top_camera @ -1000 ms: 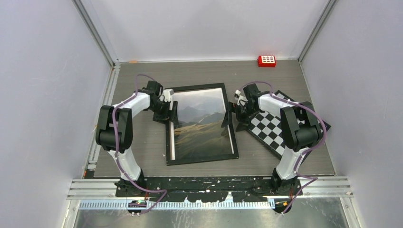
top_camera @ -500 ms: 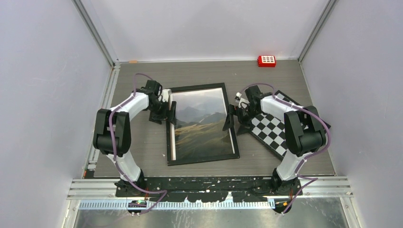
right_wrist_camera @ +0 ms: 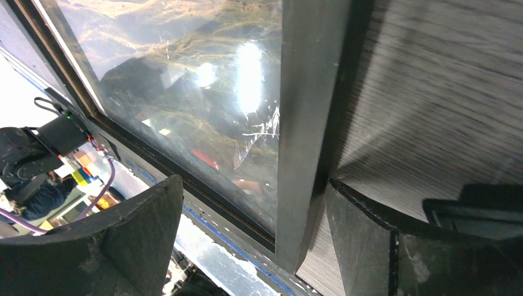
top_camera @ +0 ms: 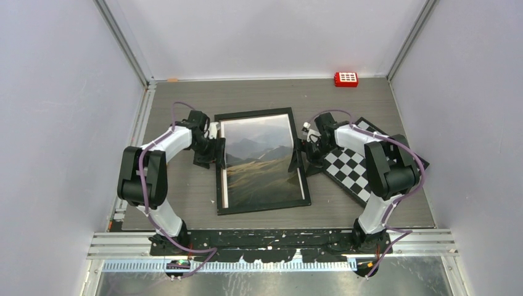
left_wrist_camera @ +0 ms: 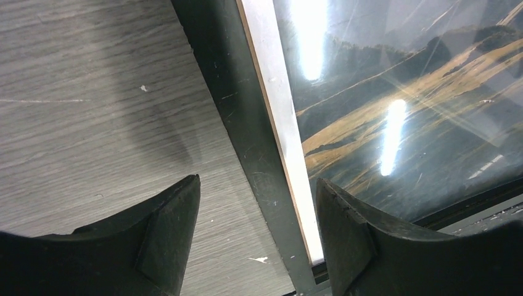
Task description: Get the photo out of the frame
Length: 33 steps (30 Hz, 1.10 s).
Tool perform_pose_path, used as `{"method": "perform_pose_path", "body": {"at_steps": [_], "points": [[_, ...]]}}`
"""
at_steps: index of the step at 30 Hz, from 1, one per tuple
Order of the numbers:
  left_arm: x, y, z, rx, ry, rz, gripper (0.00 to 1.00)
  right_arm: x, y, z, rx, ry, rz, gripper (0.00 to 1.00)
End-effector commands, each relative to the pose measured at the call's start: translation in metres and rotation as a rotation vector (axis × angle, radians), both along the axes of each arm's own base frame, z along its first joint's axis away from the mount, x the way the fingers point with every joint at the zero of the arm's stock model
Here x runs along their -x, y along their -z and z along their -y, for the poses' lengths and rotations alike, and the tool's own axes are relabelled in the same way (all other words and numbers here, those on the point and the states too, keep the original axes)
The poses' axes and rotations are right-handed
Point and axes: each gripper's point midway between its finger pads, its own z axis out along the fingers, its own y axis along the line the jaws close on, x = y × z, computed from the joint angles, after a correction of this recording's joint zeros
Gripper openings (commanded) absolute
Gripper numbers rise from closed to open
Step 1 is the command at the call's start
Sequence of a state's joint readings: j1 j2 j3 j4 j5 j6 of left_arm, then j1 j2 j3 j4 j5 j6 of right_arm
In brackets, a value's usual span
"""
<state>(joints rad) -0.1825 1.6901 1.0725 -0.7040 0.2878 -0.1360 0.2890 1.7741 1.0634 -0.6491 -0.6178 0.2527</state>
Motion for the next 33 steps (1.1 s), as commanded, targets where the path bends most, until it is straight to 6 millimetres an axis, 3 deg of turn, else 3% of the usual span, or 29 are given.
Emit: {"method": "perform_pose_path", "body": {"at_steps": [1,8,16,24,33], "points": [[-0.012,0.0,0.003,-0.002,-0.001,0.034,0.67,-0.001,0.001,-0.012,-0.018,-0.033,0.024,0.85],[-0.02,-0.002,0.009,0.023,0.007,0.033,0.42,-0.01,-0.008,-0.016,-0.026,-0.038,0.044,0.69],[-0.027,-0.02,0.012,0.043,0.007,0.068,0.14,-0.022,-0.024,-0.022,-0.056,-0.034,0.099,0.56],[-0.034,-0.018,0.014,0.044,0.006,0.068,0.11,-0.043,-0.026,-0.027,-0.054,-0.024,0.128,0.53],[-0.051,-0.007,0.011,0.012,0.005,0.073,0.14,-0.06,-0.013,-0.022,-0.01,-0.001,0.131,0.53]]}}
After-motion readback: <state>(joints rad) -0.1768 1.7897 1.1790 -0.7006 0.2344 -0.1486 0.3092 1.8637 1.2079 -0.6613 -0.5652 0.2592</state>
